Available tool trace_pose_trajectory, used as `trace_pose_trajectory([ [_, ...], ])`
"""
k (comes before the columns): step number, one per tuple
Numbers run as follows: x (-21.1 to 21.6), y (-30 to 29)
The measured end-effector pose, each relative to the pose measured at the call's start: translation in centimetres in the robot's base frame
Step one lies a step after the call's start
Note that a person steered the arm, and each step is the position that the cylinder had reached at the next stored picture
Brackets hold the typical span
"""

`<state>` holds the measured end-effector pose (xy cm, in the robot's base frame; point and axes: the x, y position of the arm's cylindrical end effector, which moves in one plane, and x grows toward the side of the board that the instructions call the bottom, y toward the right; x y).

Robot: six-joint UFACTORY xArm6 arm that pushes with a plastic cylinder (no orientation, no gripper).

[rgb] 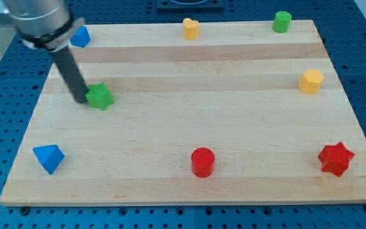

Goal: Push the yellow heart down a bit

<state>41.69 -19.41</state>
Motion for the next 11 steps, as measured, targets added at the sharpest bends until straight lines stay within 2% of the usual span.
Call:
trace_pose_trajectory([
  [2,-1.5,9.0],
  [4,-3.2,8.3],
  [6,-9.7,20.1],
  [7,-14.6,23.8],
  [8,-19.4,24.0],
  [9,-22.2,23.0],
  [10,-22.3,21.2],
  [11,-20.6,18.8],
])
